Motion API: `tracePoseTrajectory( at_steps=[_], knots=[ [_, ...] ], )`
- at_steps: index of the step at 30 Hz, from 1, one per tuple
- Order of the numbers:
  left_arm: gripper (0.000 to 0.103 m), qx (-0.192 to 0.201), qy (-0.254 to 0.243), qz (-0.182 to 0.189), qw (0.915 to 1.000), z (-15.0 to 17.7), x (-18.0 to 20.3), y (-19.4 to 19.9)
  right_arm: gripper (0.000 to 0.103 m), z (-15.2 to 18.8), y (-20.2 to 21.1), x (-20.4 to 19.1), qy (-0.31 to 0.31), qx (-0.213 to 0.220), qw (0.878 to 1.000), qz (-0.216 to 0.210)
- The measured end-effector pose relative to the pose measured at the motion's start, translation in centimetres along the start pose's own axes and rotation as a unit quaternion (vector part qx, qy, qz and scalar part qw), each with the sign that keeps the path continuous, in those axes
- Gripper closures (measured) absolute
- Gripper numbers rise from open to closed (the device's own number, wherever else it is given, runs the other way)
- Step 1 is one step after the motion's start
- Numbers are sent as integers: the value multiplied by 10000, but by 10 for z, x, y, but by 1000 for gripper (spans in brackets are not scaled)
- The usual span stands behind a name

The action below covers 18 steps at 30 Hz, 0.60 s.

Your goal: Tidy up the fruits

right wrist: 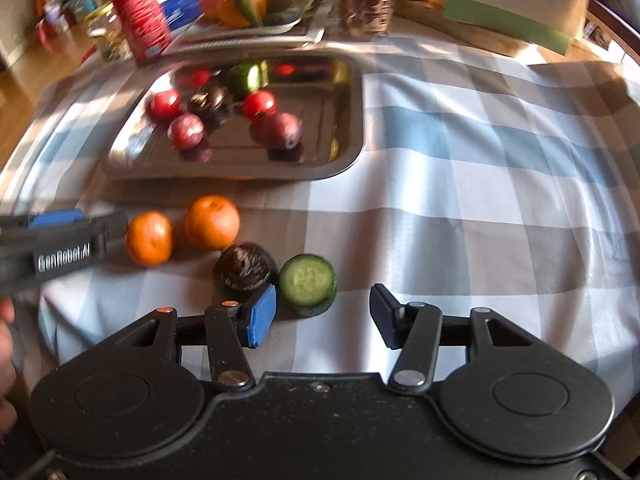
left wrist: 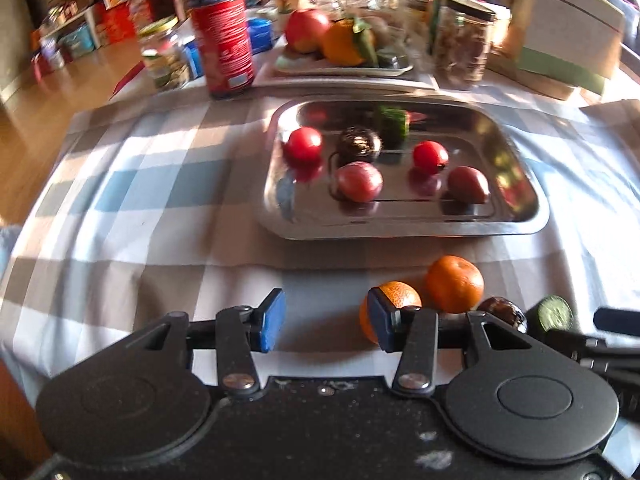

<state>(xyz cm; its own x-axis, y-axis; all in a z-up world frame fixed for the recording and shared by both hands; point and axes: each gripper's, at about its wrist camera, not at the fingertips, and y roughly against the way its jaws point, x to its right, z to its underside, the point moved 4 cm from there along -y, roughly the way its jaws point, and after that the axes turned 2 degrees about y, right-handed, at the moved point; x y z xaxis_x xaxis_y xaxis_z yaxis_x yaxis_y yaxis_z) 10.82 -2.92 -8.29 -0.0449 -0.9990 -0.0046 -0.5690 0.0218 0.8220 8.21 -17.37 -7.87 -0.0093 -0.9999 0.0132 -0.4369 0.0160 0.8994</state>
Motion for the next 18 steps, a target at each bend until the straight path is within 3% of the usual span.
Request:
tracePoseTrajectory(
  at_steps=[8,14,18],
  knots=[
    [55,-207,249,-105,9994,0,-12,-4,47,4,-13,-15,704,189,9967,346],
    [55,93,255,-37,9996,-3,-14,6,57,3,-23,-14,558,95,9981,224],
    [55,82,179,183,9996,-3,-9,9,57,2,-25,-13,422,41,9990,171]
  ],
)
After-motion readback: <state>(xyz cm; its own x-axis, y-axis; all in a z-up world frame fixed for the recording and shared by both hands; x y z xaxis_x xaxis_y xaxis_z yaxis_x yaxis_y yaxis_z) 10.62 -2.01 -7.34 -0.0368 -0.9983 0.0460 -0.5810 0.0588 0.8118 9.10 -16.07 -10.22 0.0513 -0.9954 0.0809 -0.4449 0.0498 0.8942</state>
